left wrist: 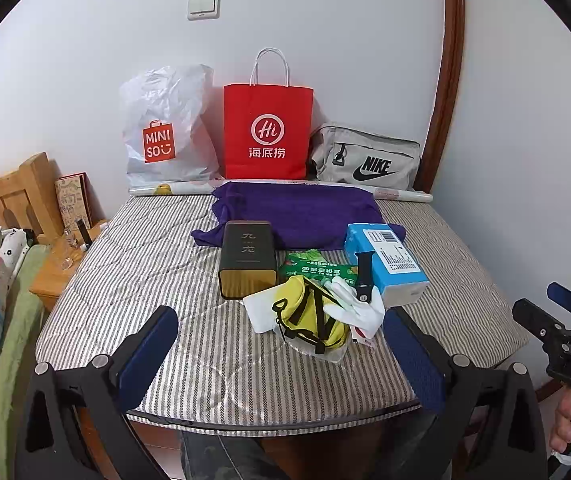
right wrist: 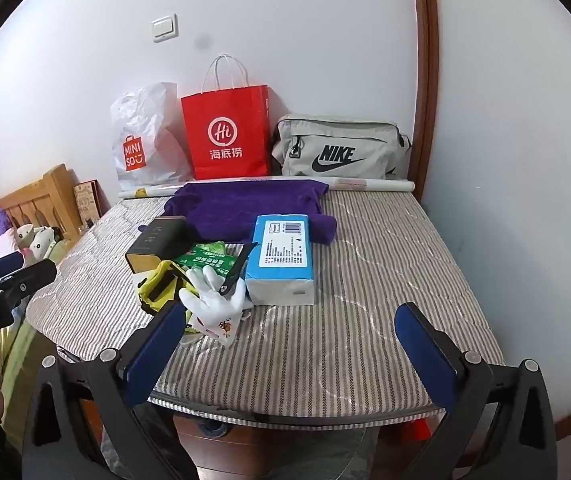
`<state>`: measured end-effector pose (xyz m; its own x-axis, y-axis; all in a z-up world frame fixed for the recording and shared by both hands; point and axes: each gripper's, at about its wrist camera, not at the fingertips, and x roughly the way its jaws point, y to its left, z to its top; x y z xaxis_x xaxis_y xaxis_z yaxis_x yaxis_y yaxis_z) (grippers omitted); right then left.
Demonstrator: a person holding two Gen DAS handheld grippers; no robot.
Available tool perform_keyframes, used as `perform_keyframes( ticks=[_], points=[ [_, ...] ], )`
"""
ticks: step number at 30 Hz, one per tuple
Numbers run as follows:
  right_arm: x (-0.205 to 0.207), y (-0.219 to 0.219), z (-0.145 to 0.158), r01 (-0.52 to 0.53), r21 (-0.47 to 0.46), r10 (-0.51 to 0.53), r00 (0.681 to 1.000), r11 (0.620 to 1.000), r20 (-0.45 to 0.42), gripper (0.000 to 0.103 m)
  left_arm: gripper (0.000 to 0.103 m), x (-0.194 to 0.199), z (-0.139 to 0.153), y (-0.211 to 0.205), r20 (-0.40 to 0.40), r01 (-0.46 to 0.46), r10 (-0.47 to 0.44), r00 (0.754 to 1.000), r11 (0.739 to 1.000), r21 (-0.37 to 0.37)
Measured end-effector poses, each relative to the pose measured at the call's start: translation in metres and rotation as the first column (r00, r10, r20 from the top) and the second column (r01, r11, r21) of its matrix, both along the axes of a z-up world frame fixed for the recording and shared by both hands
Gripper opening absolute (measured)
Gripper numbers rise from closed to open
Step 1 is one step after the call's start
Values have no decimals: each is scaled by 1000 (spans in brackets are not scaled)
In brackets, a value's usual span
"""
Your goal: Organize soft objects
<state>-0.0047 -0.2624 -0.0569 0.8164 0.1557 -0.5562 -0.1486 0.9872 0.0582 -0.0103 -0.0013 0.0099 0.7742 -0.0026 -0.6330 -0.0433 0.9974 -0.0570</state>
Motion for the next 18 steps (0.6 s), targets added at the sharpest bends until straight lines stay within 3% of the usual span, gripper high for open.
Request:
perform_keyframes(
  ticks=[18],
  points=[
    [-4,1,1,-8,4,8,1000,1000,11,103,103,-4,1,6,7,-4,4,1000,1000,-3]
  ],
)
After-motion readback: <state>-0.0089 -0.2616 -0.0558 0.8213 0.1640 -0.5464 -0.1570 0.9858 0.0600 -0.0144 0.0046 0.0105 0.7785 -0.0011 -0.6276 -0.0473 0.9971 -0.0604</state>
